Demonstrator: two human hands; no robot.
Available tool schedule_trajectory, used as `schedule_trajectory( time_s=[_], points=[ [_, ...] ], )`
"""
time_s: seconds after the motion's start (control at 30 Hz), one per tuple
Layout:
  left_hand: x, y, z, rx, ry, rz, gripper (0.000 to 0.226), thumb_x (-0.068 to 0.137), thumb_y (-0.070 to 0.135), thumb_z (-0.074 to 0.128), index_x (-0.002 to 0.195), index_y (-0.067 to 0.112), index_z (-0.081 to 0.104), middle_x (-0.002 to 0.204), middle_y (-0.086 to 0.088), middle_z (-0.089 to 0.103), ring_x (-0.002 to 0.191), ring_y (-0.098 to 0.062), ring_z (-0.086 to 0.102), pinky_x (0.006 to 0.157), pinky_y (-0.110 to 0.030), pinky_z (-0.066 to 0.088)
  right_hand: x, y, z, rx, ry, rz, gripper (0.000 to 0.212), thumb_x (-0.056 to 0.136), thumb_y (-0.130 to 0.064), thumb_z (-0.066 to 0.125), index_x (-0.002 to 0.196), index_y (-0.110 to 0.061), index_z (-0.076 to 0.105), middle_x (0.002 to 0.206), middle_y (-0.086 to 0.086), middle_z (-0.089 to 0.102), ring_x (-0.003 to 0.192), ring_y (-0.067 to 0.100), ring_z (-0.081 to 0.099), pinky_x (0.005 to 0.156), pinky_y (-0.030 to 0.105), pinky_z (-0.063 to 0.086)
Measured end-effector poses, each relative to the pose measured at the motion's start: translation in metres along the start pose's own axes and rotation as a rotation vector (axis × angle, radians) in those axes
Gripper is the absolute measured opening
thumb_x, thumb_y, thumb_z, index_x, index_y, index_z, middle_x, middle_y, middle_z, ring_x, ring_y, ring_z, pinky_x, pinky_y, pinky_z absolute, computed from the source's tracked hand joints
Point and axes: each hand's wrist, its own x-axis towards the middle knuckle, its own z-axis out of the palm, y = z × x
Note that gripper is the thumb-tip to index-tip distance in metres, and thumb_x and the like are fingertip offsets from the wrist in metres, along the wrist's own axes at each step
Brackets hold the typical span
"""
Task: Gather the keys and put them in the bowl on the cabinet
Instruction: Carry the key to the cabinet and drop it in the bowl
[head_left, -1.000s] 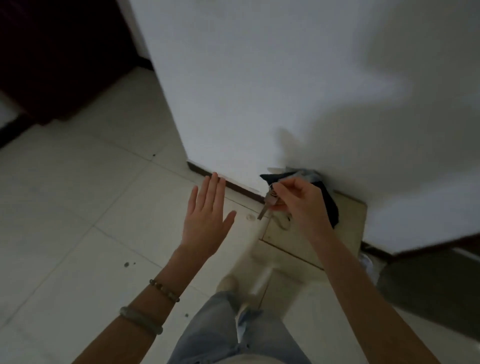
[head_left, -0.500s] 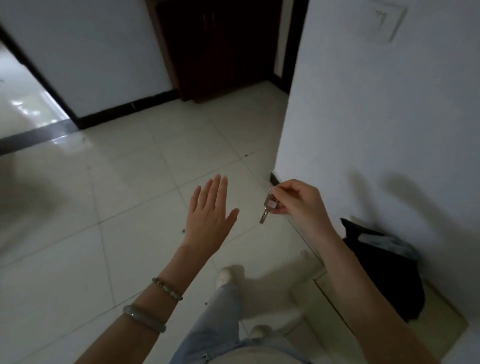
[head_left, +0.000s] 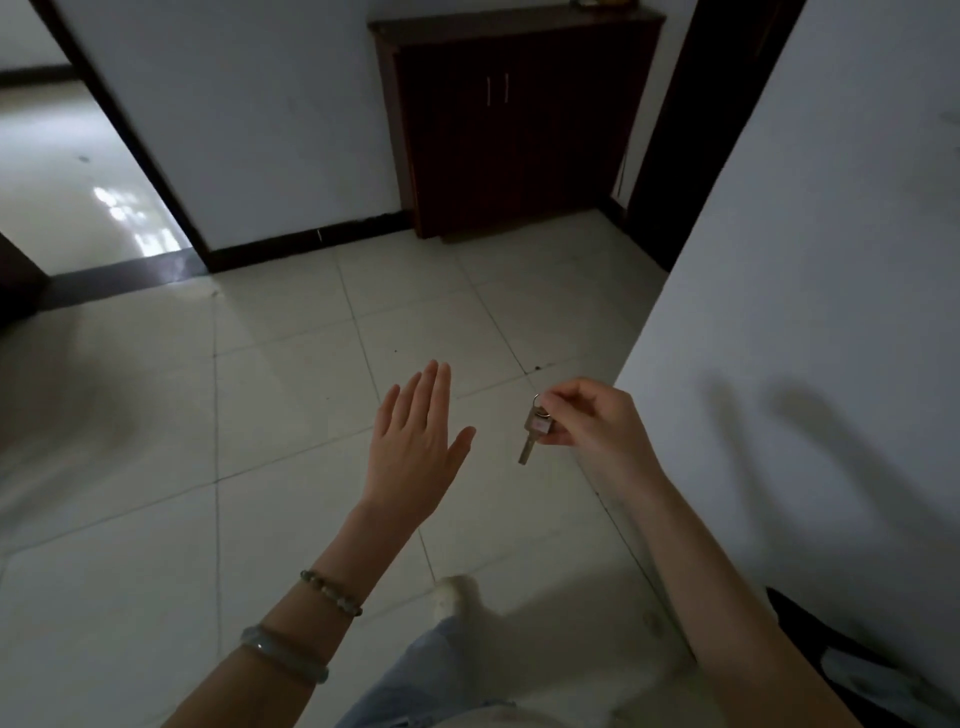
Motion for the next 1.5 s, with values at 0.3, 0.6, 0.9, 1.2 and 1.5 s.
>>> schedule_trajectory(
  time_s=[0.3, 0.6, 0.9, 1.2, 1.5],
  points=[
    [0.140, -0.068, 0.011, -0.013, -0.006, 0.079, 0.068, 0.092, 0.043, 0.041, 0.142, 0.001, 0.021, 0.146, -0.020, 0.035, 0.134, -0.032, 0.034, 0.111, -0.048, 0.026, 0.133, -0.031, 0.039, 0.020, 0.094, -0.004, 0.010, 0.085, -0.003, 0.059, 0.086, 0.006, 0.064, 0.090, 0.027, 0.067, 0.083, 0.034, 0.067, 0.063, 0.026, 0.059],
    [0.260, -0.097, 0.048, -0.056, -0.014, 0.101, 0.067, 0.092, 0.041, 0.044, 0.141, 0.001, 0.024, 0.146, -0.019, 0.035, 0.134, -0.032, 0.034, 0.111, -0.047, 0.023, 0.255, -0.044, 0.039, 0.054, 0.124, 0.012, 0.011, 0.086, -0.002, 0.058, 0.087, 0.009, 0.063, 0.088, 0.029, 0.065, 0.083, 0.034, 0.066, 0.067, 0.030, 0.060],
    [0.426, -0.111, 0.096, -0.054, -0.022, 0.075, 0.066, 0.092, 0.044, 0.040, 0.141, 0.002, 0.025, 0.146, -0.018, 0.036, 0.134, -0.031, 0.034, 0.111, -0.046, 0.019, 0.434, -0.052, 0.009, 0.076, 0.146, 0.011, 0.009, 0.084, -0.004, 0.061, 0.077, -0.004, 0.066, 0.080, 0.018, 0.067, 0.078, 0.028, 0.067, 0.068, 0.035, 0.060],
    [0.588, -0.102, 0.133, -0.061, -0.031, 0.119, 0.067, 0.091, 0.044, 0.041, 0.141, 0.002, 0.027, 0.145, -0.018, 0.039, 0.132, -0.032, 0.038, 0.110, -0.047, 0.022, 0.597, -0.077, -0.034, 0.072, 0.124, 0.000, 0.006, 0.083, -0.007, 0.063, 0.080, -0.003, 0.067, 0.083, 0.015, 0.069, 0.075, 0.020, 0.070, 0.062, 0.026, 0.058],
    [0.733, -0.119, 0.178, -0.113, -0.029, 0.133, 0.067, 0.090, 0.042, 0.047, 0.139, -0.001, 0.031, 0.142, -0.021, 0.041, 0.130, -0.035, 0.039, 0.108, -0.051, 0.028, 0.739, -0.079, -0.049, 0.088, 0.154, 0.003, 0.006, 0.084, -0.007, 0.063, 0.082, -0.003, 0.068, 0.080, 0.008, 0.071, 0.075, 0.019, 0.070, 0.063, 0.028, 0.058]
  ],
)
